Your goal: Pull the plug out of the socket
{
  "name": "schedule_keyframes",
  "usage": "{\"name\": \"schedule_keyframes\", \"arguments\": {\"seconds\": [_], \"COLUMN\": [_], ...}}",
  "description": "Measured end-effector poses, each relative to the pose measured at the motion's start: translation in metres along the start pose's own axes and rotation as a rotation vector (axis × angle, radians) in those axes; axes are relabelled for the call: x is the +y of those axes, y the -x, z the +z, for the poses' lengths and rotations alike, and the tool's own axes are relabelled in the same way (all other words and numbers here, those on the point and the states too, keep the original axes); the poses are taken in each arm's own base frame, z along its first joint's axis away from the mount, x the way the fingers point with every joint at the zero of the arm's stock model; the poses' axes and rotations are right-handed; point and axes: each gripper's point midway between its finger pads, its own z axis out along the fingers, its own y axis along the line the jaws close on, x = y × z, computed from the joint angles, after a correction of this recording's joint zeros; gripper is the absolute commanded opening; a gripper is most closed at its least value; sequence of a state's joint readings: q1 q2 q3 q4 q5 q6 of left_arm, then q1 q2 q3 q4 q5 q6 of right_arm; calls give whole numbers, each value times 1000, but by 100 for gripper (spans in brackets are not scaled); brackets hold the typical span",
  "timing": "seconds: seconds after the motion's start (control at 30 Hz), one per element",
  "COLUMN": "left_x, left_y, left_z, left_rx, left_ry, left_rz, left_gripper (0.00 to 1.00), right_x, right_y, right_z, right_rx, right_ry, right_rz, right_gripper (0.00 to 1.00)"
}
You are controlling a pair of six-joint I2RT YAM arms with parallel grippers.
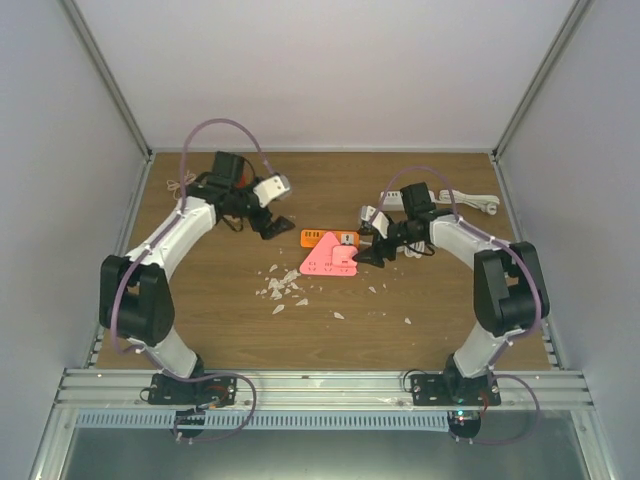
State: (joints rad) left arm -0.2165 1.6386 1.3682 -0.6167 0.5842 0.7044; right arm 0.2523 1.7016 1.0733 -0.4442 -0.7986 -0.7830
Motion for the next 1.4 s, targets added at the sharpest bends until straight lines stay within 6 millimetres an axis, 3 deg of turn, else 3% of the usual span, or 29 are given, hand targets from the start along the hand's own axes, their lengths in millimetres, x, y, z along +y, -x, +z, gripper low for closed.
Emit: {"name": "schedule_keyframes", "arguments": {"seconds": [0.2,0.3,0.73,0.97,1.4], "left_x": [-82,-101,-101,-99,-99], "left_y": [-15,-22,-55,-68,-90], "left_z": [40,52,102,115,129], "left_rx": [22,36,118,164,237], "left_ry": [-235,-299,-328,-299,-272], "left_rz": [-110,-182,-364,-399,-466], "left_gripper": [97,93,77,73,70], "right_x": [2,2,-1,-1,5], "right_y": [-5,-10,-25,-24,-18], "right_z": [11,17,34,37,33], "right_rx": [-4,1,18,8,-3], "right_ry": [72,99,165,185,203], "right_rz": [74,110,215,238,187], "right_gripper": [82,81,65,51,38]}}
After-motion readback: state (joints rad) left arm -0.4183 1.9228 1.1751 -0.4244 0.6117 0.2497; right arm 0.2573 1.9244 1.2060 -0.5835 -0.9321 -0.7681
